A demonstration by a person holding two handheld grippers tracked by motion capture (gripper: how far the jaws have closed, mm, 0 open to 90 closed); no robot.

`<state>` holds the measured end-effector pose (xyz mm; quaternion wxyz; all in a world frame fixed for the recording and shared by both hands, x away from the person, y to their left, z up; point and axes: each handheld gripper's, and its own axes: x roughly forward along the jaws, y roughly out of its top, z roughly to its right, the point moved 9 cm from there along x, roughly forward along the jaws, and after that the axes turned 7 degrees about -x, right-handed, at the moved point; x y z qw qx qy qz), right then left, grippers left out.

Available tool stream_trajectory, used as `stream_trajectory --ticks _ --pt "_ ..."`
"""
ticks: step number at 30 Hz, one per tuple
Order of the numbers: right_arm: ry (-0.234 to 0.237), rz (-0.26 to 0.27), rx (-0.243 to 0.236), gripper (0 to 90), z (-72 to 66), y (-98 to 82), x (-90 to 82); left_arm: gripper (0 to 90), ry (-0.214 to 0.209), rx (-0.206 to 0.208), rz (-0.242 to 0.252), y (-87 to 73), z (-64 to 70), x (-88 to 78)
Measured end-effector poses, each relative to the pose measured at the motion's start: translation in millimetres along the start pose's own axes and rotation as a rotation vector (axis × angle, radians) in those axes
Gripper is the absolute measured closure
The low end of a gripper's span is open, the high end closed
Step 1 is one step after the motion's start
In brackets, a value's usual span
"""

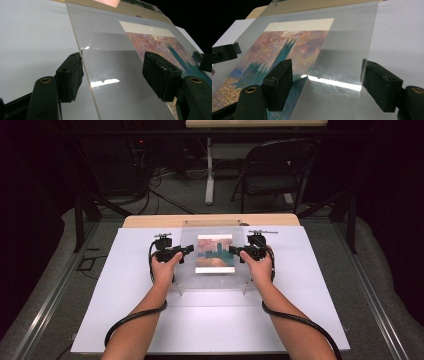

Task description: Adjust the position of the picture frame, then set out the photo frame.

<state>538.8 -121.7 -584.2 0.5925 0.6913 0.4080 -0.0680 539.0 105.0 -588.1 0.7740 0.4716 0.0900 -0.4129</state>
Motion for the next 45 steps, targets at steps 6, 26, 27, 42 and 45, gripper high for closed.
stream_trajectory --ticks 6,26,27,42,45 --pt "-0.004 0.034 -0.021 25.8 -3.1 2.3 -5.7 35.1 -0.010 0.020 0.023 2.5 3.3 -5.9" --pt "-0.014 0.107 -0.107 25.9 -14.4 11.7 -23.6 43.5 -0.045 0.028 0.103 9.4 12.8 -28.0" --pt "-0.013 0.110 -0.112 25.9 -14.9 12.1 -24.6 44.0 -0.046 0.031 0.105 9.7 13.5 -29.1" --pt "-0.014 0.151 -0.186 27.9 -25.8 16.0 -45.7 49.8 -0.084 0.090 0.127 12.2 22.9 -53.5" --pt "-0.013 0.155 -0.194 29.7 -26.8 16.7 -49.9 51.1 -0.093 0.096 0.126 12.5 24.9 -58.2"
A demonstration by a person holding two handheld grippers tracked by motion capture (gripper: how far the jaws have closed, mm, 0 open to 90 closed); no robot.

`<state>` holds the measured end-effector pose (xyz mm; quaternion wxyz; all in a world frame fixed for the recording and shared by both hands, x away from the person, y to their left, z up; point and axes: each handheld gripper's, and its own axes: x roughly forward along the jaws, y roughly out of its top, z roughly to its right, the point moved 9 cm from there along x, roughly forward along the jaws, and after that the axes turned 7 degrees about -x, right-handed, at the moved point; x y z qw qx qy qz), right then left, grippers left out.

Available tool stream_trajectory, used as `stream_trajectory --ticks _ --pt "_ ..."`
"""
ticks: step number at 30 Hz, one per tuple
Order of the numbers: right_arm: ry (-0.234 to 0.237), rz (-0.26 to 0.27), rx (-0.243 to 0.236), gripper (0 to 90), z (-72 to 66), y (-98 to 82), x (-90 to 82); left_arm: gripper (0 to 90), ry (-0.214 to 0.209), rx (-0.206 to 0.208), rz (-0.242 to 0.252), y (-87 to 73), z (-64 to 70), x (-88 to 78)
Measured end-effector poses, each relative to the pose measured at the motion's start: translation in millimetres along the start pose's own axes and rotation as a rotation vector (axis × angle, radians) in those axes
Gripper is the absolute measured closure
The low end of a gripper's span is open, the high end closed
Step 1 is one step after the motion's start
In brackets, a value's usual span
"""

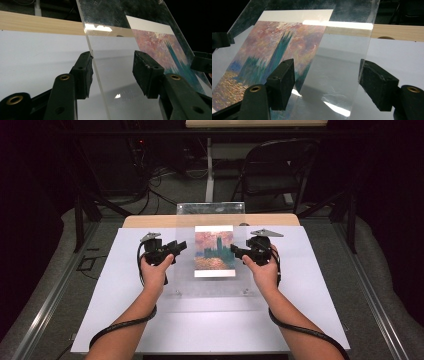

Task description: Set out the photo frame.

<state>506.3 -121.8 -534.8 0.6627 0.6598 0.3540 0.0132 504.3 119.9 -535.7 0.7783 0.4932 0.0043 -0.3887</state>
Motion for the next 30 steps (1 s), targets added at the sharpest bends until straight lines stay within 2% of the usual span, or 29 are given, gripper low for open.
stream_trajectory --ticks 4,12,22,30 --pt "0.004 -0.003 -0.009 32.1 -0.4 1.3 -4.9 51.5 -0.002 0.018 -0.008 0.8 1.7 -2.9" --pt "0.025 -0.007 -0.036 36.4 -2.1 4.2 -15.2 55.0 -0.020 0.021 -0.009 2.9 6.4 -12.8" --pt "0.049 -0.011 -0.049 42.9 -3.2 7.3 -27.9 57.8 -0.041 0.048 -0.012 4.4 11.8 -23.2" --pt "0.046 -0.002 -0.081 45.8 -7.6 9.8 -39.5 59.7 -0.043 0.088 -0.013 4.5 18.6 -35.0"
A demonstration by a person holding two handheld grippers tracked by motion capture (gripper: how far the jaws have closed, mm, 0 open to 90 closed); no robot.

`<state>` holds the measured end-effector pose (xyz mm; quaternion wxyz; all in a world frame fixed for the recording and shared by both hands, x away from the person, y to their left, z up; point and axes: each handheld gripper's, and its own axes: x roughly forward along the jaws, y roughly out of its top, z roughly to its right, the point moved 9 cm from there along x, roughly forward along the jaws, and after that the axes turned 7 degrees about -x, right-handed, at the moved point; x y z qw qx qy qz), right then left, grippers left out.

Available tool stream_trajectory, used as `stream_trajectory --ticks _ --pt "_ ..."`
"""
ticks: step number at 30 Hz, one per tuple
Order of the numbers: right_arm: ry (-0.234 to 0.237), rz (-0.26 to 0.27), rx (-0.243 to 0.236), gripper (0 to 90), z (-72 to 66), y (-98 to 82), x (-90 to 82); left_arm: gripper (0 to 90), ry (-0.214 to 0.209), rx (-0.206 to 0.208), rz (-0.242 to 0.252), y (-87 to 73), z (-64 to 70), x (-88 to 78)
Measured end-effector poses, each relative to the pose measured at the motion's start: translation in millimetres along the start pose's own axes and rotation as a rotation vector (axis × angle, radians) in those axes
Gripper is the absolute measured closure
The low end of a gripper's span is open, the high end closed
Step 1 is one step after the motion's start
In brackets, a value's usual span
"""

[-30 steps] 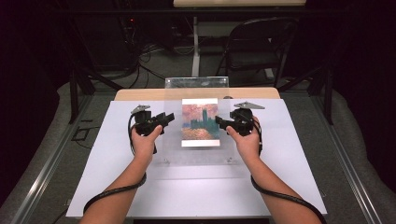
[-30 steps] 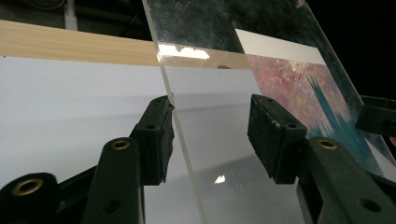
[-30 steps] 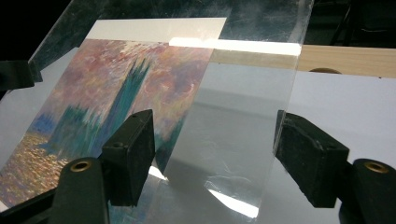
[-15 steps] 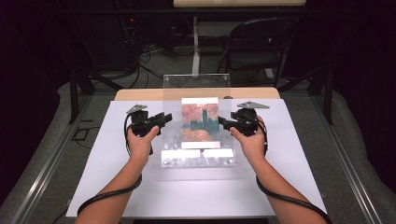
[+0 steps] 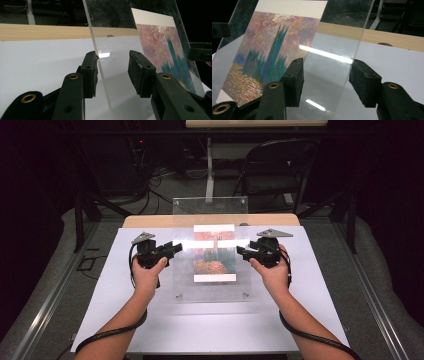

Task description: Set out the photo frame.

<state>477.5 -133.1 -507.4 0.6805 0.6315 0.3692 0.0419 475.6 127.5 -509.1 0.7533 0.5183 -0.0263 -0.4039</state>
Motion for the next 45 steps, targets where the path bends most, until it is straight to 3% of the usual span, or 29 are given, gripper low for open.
stream_trajectory --ticks 16,28,37,41,45 --pt "-0.009 0.017 -0.068 52.4 -12.3 1.4 -26.4 65.0 -0.016 0.045 0.011 -2.9 15.6 -24.9" --pt "0.007 0.037 -0.083 60.4 -22.1 -1.0 -49.1 69.1 -0.032 0.092 0.023 -9.5 27.9 -45.7" --pt "0.006 0.055 -0.098 64.4 -29.4 -4.3 -62.6 71.8 -0.047 0.096 0.038 -15.5 35.2 -58.4" --pt "-0.016 0.073 -0.120 65.3 -35.6 -6.9 -71.0 73.1 -0.053 0.120 0.040 -19.8 40.0 -66.5" --pt "0.007 0.089 -0.110 68.2 -39.0 -9.8 -78.4 74.6 -0.066 0.125 0.040 -24.3 43.4 -73.6"
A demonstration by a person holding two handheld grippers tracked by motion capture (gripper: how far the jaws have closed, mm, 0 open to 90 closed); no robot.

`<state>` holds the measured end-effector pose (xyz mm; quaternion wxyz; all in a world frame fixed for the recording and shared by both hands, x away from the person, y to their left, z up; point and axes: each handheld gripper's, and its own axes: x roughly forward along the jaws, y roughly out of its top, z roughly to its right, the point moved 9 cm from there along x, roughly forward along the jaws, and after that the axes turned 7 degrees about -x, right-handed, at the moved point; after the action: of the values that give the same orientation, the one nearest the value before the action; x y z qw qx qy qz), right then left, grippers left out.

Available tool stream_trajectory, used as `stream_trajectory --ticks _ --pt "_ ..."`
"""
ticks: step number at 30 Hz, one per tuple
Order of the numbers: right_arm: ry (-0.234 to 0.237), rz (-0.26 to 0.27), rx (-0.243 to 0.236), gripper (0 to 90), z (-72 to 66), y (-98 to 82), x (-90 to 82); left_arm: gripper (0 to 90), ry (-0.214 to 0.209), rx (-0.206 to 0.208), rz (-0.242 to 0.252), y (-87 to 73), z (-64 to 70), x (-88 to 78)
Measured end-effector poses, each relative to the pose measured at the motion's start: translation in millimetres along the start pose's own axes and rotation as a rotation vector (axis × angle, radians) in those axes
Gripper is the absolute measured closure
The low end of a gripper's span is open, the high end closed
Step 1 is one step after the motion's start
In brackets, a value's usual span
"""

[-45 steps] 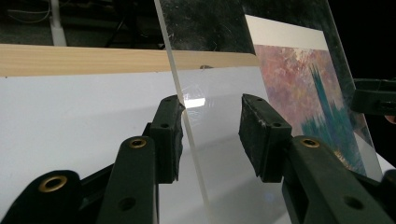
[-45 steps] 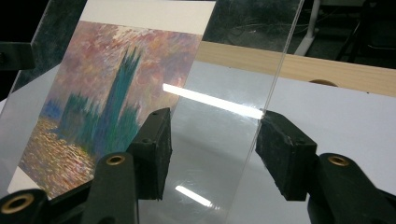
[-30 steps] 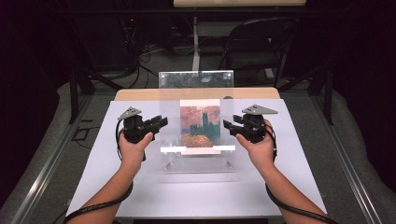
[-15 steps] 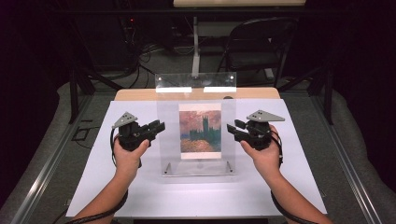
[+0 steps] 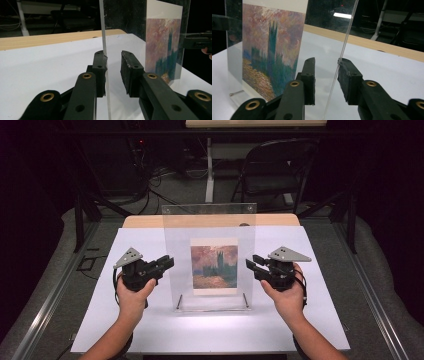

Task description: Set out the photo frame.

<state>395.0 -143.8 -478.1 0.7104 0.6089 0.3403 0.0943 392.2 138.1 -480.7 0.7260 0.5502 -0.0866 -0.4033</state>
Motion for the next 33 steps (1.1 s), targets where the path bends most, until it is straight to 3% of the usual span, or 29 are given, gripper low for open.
stream_trajectory --ticks 6,33 --pt "0.010 0.009 -0.020 70.2 -4.8 -3.6 -9.2 75.6 -0.001 0.017 0.008 -5.0 6.2 -7.1" --pt "0.057 0.050 -0.011 72.8 -19.0 -14.3 -30.8 74.7 -0.026 0.085 0.021 -21.1 20.6 -25.5"
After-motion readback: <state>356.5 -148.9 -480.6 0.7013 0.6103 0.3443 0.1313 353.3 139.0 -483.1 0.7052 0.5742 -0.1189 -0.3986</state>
